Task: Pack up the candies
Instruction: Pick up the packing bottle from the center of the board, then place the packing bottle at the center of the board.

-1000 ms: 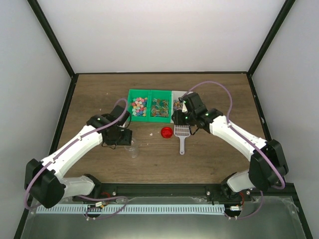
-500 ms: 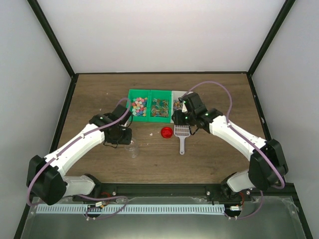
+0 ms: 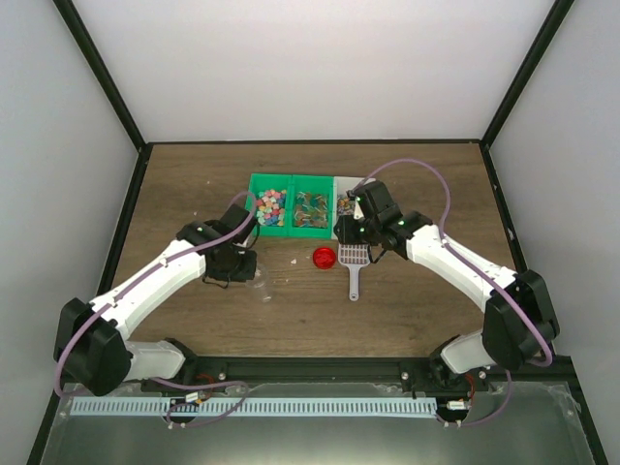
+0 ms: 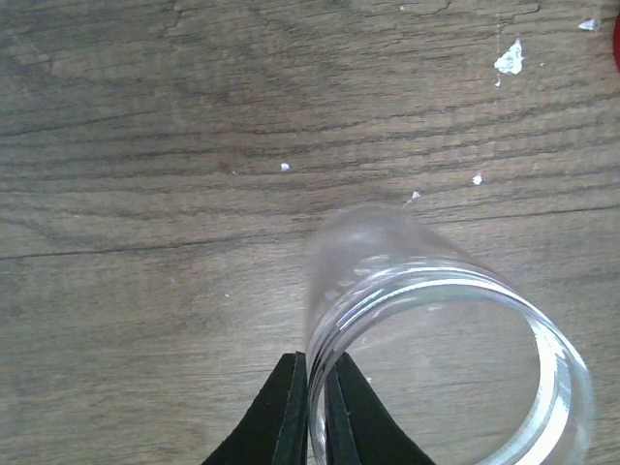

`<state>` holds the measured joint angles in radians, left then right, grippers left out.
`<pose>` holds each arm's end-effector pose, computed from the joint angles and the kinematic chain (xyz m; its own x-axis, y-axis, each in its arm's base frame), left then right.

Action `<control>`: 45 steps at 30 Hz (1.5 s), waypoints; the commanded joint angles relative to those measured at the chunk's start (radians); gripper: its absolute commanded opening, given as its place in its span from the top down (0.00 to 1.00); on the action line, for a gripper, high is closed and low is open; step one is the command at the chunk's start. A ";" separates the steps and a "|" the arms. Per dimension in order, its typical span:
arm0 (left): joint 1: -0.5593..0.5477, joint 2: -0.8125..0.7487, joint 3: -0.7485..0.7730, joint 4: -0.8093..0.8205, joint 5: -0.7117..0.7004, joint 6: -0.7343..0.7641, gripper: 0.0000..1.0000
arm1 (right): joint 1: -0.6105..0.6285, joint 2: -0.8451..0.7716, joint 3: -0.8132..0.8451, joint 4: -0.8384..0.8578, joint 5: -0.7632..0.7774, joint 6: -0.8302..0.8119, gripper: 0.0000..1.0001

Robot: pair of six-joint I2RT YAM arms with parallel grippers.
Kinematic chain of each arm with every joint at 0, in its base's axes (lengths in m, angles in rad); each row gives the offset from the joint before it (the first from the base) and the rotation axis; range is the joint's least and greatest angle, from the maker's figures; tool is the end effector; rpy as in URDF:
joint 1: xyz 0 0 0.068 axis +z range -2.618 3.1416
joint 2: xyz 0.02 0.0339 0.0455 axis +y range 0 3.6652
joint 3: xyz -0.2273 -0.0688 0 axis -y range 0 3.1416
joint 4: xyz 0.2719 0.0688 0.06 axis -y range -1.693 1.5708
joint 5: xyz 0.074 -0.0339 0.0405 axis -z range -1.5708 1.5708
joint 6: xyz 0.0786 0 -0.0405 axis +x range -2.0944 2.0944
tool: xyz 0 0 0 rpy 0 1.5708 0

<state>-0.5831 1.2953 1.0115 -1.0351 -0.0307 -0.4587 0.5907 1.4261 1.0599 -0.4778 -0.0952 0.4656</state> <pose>0.2301 -0.1489 0.1659 -0.9657 0.1068 -0.2366 0.1298 0.9880 -0.0837 0.2979 0.2088 0.1833 -0.8271 -0.0165 -0.5619 -0.2636 0.8942 0.3618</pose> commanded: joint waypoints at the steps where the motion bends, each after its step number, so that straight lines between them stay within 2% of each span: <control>1: -0.001 0.002 -0.007 -0.005 -0.012 0.013 0.96 | 0.009 0.006 -0.004 0.013 0.009 0.010 0.59; 10: -0.001 0.024 0.040 0.003 0.003 0.016 0.96 | 0.009 0.001 0.008 0.009 0.007 0.025 0.59; 19: -0.025 0.126 0.175 -0.016 -0.049 0.041 0.96 | 0.006 -0.033 0.010 -0.022 0.058 0.025 0.59; 37: -0.147 0.302 0.310 -0.046 -0.162 0.046 0.96 | -0.073 -0.093 -0.031 -0.047 0.064 -0.009 0.59; 39: -0.150 0.308 0.312 -0.053 -0.171 0.048 0.94 | -0.078 -0.096 -0.032 -0.047 0.062 -0.015 0.56; 45: -0.155 0.310 0.311 -0.063 -0.179 0.048 0.78 | -0.092 -0.106 -0.033 -0.038 0.049 -0.016 0.46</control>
<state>-0.7296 1.6024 1.2961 -1.0813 -0.1894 -0.4156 0.5110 1.3502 1.0252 -0.5163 -0.0410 0.4603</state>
